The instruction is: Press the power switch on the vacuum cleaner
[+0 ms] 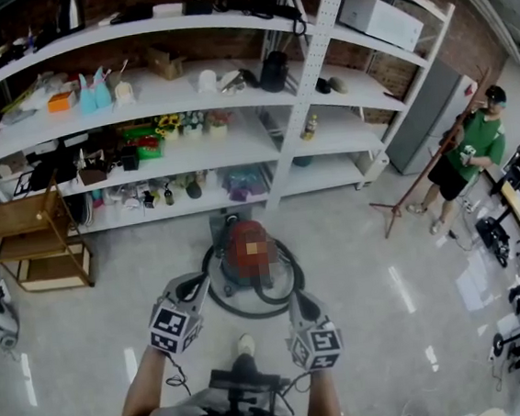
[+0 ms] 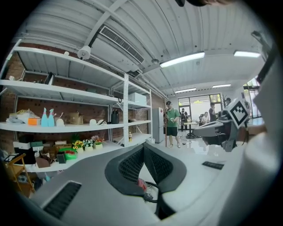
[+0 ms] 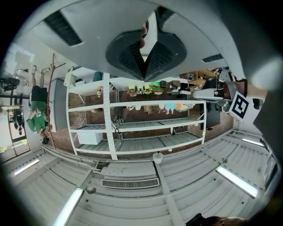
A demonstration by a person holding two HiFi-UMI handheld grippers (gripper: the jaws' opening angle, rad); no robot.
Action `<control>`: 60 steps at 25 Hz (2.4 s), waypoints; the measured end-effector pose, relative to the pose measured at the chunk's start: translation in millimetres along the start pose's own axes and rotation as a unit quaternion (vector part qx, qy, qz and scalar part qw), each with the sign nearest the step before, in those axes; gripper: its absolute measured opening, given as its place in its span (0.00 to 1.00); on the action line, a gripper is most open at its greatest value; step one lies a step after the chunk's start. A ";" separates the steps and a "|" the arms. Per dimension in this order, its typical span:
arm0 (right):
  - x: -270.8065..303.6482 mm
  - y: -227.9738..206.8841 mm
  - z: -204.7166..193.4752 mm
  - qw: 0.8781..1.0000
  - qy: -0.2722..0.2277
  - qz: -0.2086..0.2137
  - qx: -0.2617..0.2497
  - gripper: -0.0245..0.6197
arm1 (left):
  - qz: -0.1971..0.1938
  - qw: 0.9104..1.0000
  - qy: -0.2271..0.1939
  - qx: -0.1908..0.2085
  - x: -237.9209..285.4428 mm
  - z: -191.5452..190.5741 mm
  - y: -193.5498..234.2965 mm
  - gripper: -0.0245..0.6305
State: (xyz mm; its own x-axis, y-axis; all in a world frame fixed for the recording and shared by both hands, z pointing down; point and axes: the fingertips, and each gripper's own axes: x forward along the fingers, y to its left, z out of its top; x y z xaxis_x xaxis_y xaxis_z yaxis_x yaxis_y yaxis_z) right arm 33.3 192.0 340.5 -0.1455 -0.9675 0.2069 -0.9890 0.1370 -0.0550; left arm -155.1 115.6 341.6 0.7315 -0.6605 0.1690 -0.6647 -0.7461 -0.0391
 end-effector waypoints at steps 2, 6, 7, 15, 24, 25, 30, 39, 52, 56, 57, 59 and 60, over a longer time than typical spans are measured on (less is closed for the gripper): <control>15.4 -10.6 2.2 1.000 0.004 0.002 0.005 0.06 | 0.000 1.000 -0.002 -0.004 17.0 5.2 4.8 0.05; 45.2 -32.2 7.0 1.000 0.012 0.009 0.005 0.06 | 0.003 1.000 0.003 -0.007 51.6 6.5 15.5 0.05; 52.6 -37.3 9.2 1.000 0.014 0.010 0.005 0.06 | 0.004 1.000 0.005 -0.008 59.8 7.7 18.6 0.05; 106.2 -80.3 14.8 1.000 0.024 0.010 0.006 0.06 | 0.001 1.000 0.016 -0.014 122.6 12.4 38.4 0.05; 154.2 -121.7 19.5 0.999 0.037 0.020 0.013 0.06 | 0.011 0.999 0.027 -0.015 184.5 14.0 55.3 0.05; 158.5 -126.8 17.6 0.999 0.041 0.020 0.013 0.06 | 0.012 0.999 0.030 -0.015 189.9 12.5 56.5 0.05; 181.0 -147.4 10.7 0.998 0.051 0.025 0.010 0.06 | 0.022 0.999 0.034 -0.023 214.3 7.6 63.7 0.05; 210.7 -161.5 10.6 0.997 0.057 0.049 0.023 0.06 | 0.042 0.997 0.050 -0.031 240.6 -2.7 72.9 0.05; 248.1 -167.9 7.4 0.996 0.072 0.050 0.033 0.06 | 0.043 0.996 0.074 -0.038 261.0 -18.5 99.1 0.05; 264.6 -166.2 -0.6 0.994 0.089 0.053 0.035 0.06 | 0.040 0.995 0.084 -0.033 274.7 -26.4 111.0 0.05; 268.4 -165.5 -4.4 0.994 0.093 0.054 0.036 0.06 | 0.038 0.995 0.087 -0.035 277.7 -30.3 112.8 0.05; 276.8 -165.6 -13.4 0.993 0.099 0.055 0.037 0.06 | 0.034 0.994 0.093 -0.042 283.8 -38.5 115.9 0.05; 281.0 -165.9 -18.2 0.992 0.105 0.054 0.038 0.06 | 0.032 0.994 0.096 -0.045 287.0 -42.8 117.7 0.05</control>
State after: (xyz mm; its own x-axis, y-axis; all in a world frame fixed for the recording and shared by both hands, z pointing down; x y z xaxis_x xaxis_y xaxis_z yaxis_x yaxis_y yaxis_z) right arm 156.0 -98.8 425.6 -0.2597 -0.8817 0.3940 -0.9640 0.2126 -0.1595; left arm -29.9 -158.3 427.6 0.6503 -0.6723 0.3536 -0.7267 -0.6862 0.0317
